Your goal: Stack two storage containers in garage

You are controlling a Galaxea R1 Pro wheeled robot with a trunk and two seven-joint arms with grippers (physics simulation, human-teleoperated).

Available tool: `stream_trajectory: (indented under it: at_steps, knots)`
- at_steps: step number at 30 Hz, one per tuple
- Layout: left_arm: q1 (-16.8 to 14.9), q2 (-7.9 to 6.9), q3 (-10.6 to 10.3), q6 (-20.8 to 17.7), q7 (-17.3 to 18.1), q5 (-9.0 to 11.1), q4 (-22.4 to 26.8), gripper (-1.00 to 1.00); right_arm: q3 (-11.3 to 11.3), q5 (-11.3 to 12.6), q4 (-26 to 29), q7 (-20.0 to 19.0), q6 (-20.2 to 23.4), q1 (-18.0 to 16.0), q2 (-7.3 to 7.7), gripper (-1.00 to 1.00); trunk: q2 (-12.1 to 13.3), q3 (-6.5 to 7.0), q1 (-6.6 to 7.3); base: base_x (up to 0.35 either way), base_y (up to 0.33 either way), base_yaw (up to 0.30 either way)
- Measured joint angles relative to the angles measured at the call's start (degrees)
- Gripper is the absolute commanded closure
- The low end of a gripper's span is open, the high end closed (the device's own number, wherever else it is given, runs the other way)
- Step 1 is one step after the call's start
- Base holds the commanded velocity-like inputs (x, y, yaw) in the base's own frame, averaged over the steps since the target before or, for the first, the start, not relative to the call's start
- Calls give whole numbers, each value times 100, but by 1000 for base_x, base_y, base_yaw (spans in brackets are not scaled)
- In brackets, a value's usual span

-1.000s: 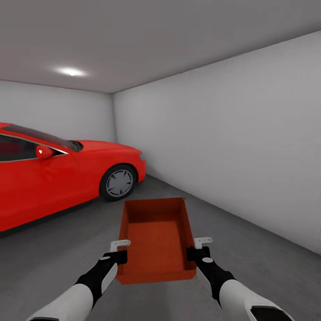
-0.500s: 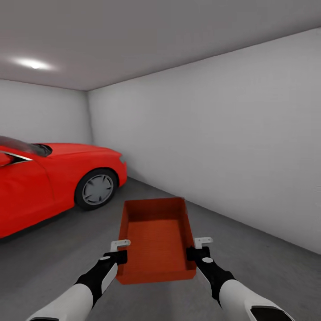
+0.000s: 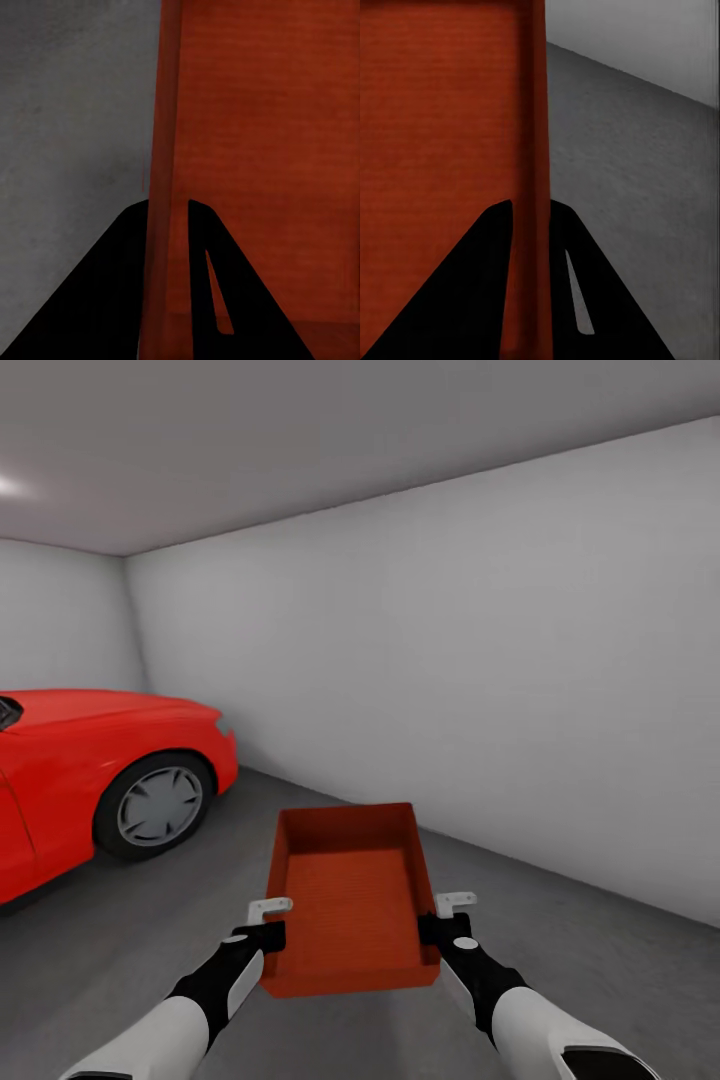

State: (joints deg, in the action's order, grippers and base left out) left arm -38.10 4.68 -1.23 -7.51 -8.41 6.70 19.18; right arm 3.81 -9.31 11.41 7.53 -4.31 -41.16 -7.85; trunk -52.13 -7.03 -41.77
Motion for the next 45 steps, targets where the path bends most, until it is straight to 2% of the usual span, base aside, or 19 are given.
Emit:
stream_trajectory:
  at_steps: [30, 45]
  knots:
    - [0, 1, -1, -5, -6, -4, 3, 100, 1, 0, 0, 3, -1, 0, -1, 100, 0, 0, 0, 320, 76, -286]
    - [1, 1, 5, -2, -6, -5, 4, 100, -2, -1, -2, 4, 1, -3, -3, 100, 0, 0, 0, 320, 76, -28]
